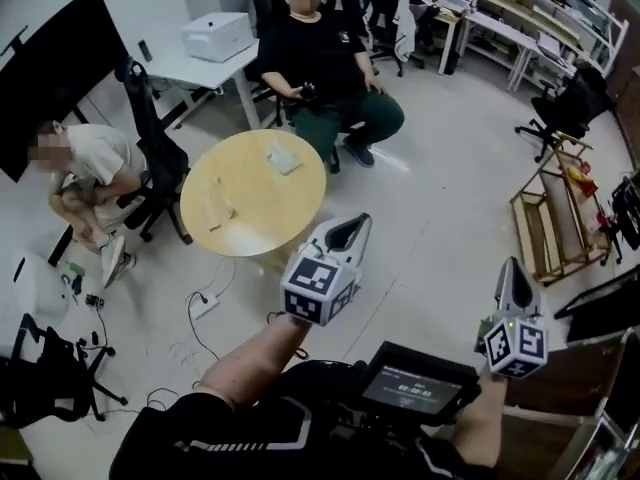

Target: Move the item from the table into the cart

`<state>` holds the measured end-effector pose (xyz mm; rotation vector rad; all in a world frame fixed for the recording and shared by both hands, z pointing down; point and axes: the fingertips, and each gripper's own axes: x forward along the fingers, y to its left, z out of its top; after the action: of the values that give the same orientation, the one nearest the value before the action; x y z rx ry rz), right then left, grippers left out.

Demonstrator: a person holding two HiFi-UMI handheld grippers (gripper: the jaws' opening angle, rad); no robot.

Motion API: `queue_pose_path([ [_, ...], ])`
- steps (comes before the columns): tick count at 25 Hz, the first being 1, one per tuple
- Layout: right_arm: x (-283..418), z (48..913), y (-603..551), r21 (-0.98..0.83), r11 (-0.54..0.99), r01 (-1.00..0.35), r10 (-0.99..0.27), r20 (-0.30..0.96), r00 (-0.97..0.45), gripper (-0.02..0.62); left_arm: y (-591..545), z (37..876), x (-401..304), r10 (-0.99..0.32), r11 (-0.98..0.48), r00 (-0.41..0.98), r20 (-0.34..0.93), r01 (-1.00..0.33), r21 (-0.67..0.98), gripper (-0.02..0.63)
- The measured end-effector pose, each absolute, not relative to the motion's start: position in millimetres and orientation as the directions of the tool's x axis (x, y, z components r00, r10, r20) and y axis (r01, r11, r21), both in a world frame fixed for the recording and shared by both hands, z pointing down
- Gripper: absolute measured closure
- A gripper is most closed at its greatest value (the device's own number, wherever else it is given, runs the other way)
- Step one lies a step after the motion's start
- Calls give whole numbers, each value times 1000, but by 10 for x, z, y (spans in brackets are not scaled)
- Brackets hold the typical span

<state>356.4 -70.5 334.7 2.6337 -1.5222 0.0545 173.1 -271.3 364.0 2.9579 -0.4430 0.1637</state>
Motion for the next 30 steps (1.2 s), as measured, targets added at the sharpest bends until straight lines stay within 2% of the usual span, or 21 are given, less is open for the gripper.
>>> queue_pose_path([
  [3, 3642, 3497, -1827, 54, -341, -938, -934, 98, 345, 591, -3528, 3791, 1473, -438, -881, 885, 158, -458, 119, 600],
  [7, 3346, 3722, -3355, 47, -151, -987, -979, 129, 156, 591, -4636, 3988, 930, -589, -781, 787, 183, -613, 123, 600],
  [9, 3121, 3815, -4142, 50, -74, -996, -987, 142, 80, 591, -5203, 4062, 635, -645, -735, 744, 177, -667, 125, 600],
  [11, 2878, 3909, -4913, 45, -17, -999, -989, 147, 23, 561, -5762, 4161, 338, -685, -697, 708, 173, -706, 128, 600],
  [16, 2172, 4079, -6756, 43, 112, -993, -977, 188, -102, 557, -7143, 4347, -394, -757, -606, 622, 200, -783, 140, 600],
  [17, 2061, 4130, -7084, 44, 140, -989, -971, 202, -129, 514, -7384, 4398, -472, -765, -593, 608, 213, -794, 134, 600],
  [19, 1887, 4316, -7701, 36, 198, -979, -951, 250, -183, 502, -7831, 4541, -557, -777, -562, 578, 249, -815, 139, 600],
  [21, 1777, 4577, -8283, 15, 260, -965, -917, 316, -242, 423, -8234, 4713, -556, -785, -526, 549, 289, -836, 159, 586],
  [22, 1761, 4719, -8563, 4, 287, -958, -899, 348, -268, 408, -8424, 4803, -518, -786, -510, 535, 308, -844, 165, 586],
  [25, 1850, 5204, -9424, -29, 352, -936, -838, 437, -328, 395, -9011, 5101, -287, -782, -465, 497, 376, -867, 180, 586],
  [26, 1889, 5408, -9705, -50, 370, -927, -810, 472, -349, 337, -9205, 5227, -198, -775, -451, 484, 406, -874, 182, 586],
  [27, 1925, 5626, -9959, -76, 385, -920, -778, 510, -367, 310, -9378, 5371, -118, -765, -435, 470, 439, -881, 185, 585],
  [29, 1993, 6026, -10396, -115, 405, -907, -714, 580, -392, 305, -9664, 5670, 9, -745, -398, 441, 500, -896, 197, 585],
  [30, 2033, 6199, -10591, -124, 412, -903, -686, 609, -397, 264, -9790, 5808, 65, -734, -380, 429, 527, -902, 205, 586],
])
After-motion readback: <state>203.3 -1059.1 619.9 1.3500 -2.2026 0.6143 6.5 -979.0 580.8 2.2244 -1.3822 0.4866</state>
